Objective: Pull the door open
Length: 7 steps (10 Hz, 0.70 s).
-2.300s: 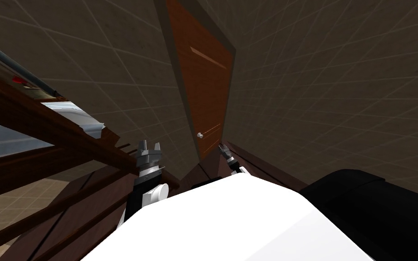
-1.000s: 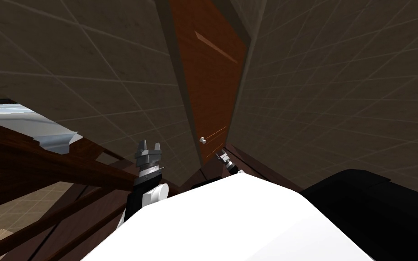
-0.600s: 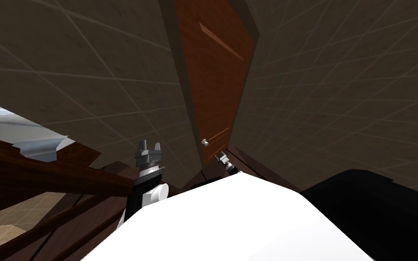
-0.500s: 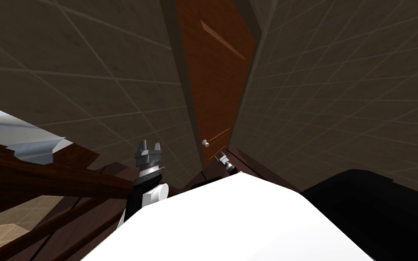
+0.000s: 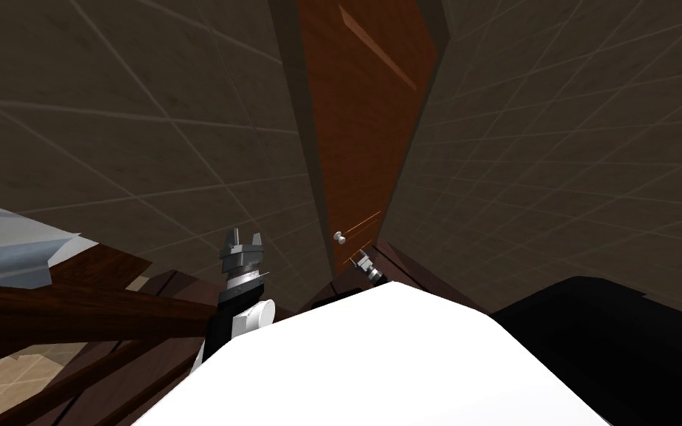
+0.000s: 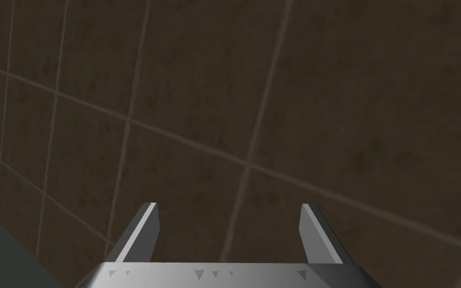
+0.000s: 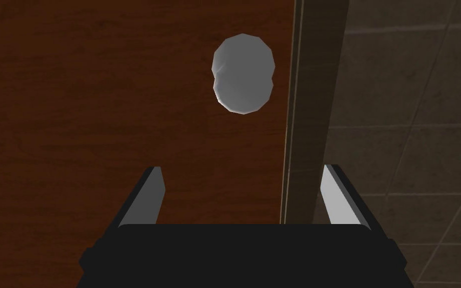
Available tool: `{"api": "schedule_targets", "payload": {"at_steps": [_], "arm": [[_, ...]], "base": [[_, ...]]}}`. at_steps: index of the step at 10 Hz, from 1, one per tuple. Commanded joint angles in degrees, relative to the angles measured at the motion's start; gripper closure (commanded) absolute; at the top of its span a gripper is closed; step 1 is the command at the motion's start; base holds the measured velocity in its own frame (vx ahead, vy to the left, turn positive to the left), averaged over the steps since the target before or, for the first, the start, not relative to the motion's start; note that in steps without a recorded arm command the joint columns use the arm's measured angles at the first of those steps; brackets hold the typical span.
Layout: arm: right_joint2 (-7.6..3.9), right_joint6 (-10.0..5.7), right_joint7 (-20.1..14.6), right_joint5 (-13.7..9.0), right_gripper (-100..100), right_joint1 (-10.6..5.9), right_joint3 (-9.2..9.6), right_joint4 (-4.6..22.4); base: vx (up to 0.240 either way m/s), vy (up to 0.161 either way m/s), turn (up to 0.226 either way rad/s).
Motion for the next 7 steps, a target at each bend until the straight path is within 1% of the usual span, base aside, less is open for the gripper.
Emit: {"api": "schedule_targets", "payload": {"at_steps": [1, 2, 4, 7], "arm": [[0.76, 0.56, 1.1, -0.4, -100, -1.74, -0.73, 1.6], [1.04, 0.78, 1.5, -0.6, -100, -2.4, -1.0, 2.2], [2.28, 1.86, 3.6, -1.1, -100, -5.67, -2.32, 5.2], [3.56, 2.79, 5.2, -1.5, -100, -8.36, -3.4, 7.7]], "base": [[0.007, -0.037, -0.169], [-0.006, -0.045, -0.108], [0.007, -0.011, -0.012], [0.044, 0.021, 0.052]]}}
